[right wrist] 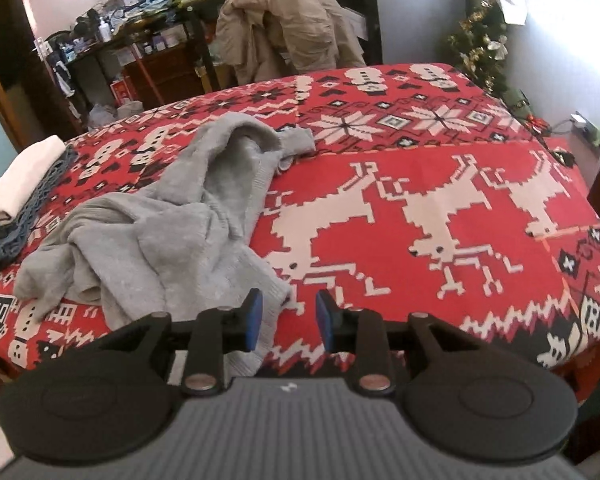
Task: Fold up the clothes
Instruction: 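Lift the grey shirt with both tools and pull it apart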
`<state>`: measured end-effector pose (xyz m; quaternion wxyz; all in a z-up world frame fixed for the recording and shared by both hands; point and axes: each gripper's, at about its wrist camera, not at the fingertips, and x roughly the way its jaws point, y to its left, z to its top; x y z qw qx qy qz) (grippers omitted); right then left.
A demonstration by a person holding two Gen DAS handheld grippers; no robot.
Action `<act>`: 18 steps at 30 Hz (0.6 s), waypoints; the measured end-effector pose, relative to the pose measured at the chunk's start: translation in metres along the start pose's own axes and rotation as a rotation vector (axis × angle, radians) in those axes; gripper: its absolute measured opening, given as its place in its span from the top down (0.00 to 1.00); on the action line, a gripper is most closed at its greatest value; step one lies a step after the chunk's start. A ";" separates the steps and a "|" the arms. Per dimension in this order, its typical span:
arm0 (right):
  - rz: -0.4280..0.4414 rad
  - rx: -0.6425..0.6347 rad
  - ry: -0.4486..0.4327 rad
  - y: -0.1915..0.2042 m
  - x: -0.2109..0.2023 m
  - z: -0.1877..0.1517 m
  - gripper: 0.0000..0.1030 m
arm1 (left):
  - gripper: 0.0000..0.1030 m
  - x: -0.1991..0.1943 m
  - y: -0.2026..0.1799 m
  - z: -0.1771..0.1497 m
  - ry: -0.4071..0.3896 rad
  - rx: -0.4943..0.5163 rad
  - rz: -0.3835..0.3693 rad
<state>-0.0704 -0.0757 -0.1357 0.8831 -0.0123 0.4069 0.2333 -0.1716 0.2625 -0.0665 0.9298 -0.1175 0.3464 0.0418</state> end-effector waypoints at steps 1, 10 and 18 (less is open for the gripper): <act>0.011 -0.015 -0.001 0.004 0.000 0.001 0.69 | 0.79 0.000 -0.003 0.000 0.001 0.005 -0.003; 0.116 -0.102 0.063 0.029 -0.006 -0.007 0.74 | 0.75 0.003 -0.012 0.001 0.008 0.039 -0.015; 0.064 0.043 0.016 -0.003 -0.012 -0.009 1.00 | 0.75 0.002 -0.010 -0.005 0.018 0.031 -0.009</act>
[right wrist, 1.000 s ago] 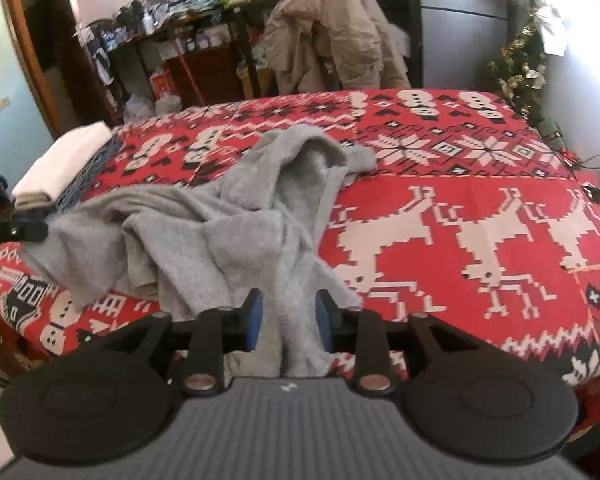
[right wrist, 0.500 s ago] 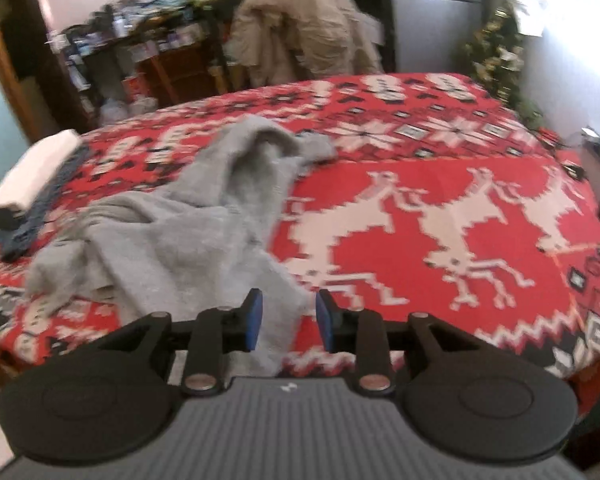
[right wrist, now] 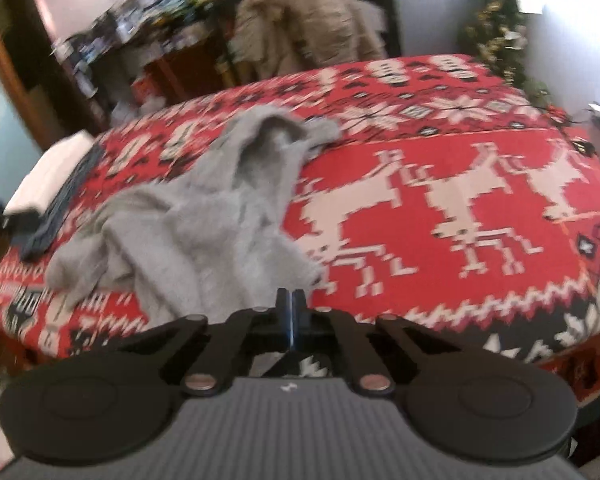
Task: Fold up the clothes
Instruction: 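Lift the grey shirt with both tools and pull it apart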
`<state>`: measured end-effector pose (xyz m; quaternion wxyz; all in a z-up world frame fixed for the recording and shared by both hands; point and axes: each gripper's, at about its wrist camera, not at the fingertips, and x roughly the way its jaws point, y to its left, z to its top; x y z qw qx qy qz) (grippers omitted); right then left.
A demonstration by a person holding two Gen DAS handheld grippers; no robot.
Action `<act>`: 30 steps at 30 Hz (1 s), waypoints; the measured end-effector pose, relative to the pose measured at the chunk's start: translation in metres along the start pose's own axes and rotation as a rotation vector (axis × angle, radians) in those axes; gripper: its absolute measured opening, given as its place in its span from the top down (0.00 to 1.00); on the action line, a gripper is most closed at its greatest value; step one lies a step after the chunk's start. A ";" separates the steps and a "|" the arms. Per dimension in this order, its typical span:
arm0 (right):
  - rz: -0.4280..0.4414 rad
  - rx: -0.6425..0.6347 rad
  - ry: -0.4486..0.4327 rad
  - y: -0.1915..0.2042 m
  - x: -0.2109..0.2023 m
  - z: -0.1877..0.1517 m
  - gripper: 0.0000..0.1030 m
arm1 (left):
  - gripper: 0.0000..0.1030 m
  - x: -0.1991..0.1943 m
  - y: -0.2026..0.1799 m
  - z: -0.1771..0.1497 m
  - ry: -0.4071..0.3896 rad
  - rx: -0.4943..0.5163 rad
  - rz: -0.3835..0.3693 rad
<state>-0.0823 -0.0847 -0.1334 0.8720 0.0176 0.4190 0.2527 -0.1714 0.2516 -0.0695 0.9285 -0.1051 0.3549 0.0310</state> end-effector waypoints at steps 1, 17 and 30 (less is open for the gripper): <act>-0.011 0.011 -0.003 -0.004 -0.001 0.001 1.00 | 0.75 0.000 0.001 -0.001 0.000 -0.003 0.000; 0.096 -0.019 0.057 0.011 0.013 -0.009 0.94 | 0.71 0.002 -0.002 -0.005 0.020 -0.002 -0.006; 0.072 0.081 0.014 -0.013 0.001 -0.008 0.88 | 0.70 0.007 -0.008 -0.006 0.033 0.022 -0.016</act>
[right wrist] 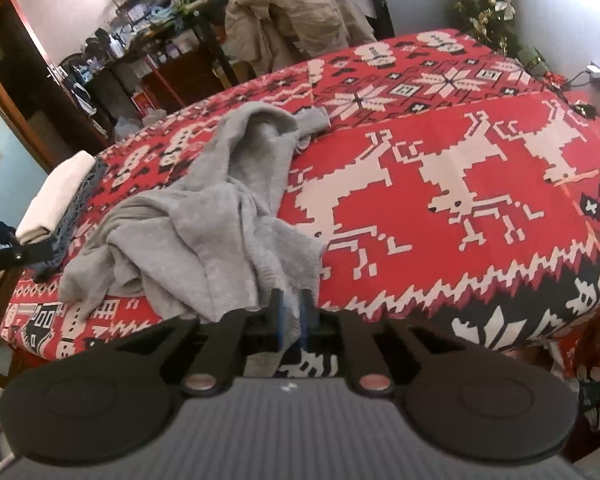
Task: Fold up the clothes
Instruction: 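Lift the grey shirt with both tools and pull it apart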
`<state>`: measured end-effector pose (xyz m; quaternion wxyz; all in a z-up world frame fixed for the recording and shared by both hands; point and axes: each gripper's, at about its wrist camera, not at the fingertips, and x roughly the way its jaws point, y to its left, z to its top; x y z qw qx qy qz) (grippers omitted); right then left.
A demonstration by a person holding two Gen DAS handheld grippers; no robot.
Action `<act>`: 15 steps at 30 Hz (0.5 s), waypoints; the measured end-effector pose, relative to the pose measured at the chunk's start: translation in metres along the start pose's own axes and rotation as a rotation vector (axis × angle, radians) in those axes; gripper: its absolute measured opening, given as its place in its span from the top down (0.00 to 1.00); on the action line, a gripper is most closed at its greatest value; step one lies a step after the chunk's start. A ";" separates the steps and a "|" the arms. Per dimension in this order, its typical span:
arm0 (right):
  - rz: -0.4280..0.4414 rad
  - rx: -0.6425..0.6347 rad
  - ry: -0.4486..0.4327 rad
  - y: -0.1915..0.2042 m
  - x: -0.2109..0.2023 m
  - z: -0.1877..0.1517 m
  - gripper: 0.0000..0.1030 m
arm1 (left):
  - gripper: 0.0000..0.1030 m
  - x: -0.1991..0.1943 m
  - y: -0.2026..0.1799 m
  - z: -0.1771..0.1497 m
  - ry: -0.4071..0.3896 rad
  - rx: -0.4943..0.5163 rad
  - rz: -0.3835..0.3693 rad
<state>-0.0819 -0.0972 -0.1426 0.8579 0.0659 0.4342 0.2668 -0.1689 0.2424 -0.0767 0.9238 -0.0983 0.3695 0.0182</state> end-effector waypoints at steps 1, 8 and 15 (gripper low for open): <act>0.010 -0.002 -0.002 0.000 -0.002 -0.001 0.87 | 0.70 0.000 0.000 0.000 -0.001 0.000 0.000; 0.074 -0.036 0.010 0.008 -0.013 -0.007 0.56 | 0.69 0.000 0.001 0.000 0.002 -0.001 0.004; 0.045 -0.026 0.066 0.014 0.003 -0.009 0.52 | 0.67 -0.001 -0.001 -0.001 0.006 0.005 0.005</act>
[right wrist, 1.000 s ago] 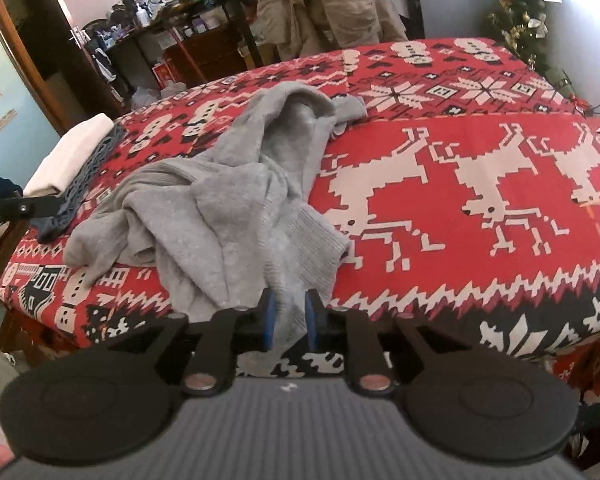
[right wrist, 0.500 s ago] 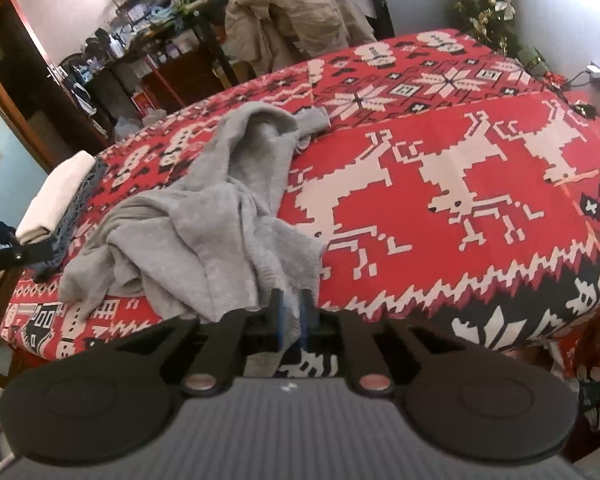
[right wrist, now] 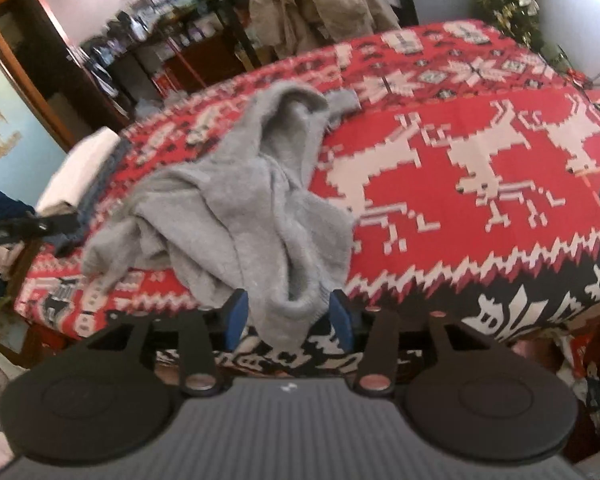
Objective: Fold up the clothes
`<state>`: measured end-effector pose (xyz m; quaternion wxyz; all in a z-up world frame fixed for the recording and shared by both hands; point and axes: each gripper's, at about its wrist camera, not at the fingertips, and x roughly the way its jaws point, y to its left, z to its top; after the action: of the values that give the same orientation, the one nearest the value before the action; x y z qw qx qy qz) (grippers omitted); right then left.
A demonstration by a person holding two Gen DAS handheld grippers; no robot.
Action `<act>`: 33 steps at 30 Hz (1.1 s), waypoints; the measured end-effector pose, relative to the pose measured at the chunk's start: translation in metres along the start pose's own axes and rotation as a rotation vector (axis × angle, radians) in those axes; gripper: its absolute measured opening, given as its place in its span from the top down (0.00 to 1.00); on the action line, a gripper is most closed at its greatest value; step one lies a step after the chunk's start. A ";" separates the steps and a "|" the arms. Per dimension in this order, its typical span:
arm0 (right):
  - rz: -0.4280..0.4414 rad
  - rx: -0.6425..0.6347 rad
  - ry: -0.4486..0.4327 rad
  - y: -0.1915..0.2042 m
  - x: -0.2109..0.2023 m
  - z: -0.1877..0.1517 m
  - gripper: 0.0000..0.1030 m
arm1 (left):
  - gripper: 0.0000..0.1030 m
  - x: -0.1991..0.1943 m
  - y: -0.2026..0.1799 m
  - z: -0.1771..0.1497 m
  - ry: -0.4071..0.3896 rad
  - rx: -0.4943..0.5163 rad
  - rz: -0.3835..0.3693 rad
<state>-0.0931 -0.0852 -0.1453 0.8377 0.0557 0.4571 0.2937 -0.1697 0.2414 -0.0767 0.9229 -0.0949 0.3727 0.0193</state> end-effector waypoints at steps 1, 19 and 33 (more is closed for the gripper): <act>-0.004 0.004 0.006 0.000 0.003 -0.001 0.52 | 0.67 0.000 0.000 0.001 0.000 0.003 0.000; -0.283 0.007 -0.156 -0.071 -0.040 0.046 0.92 | 0.67 0.044 -0.054 0.093 -0.049 0.289 -0.074; -0.362 0.078 -0.126 -0.139 -0.044 0.068 0.92 | 0.63 0.211 -0.120 0.147 0.114 0.623 -0.250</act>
<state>0.0044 -0.2107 -0.1243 0.9009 0.0234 0.4174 0.1165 0.0960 0.1438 -0.0996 0.8804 0.1457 0.3974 -0.2139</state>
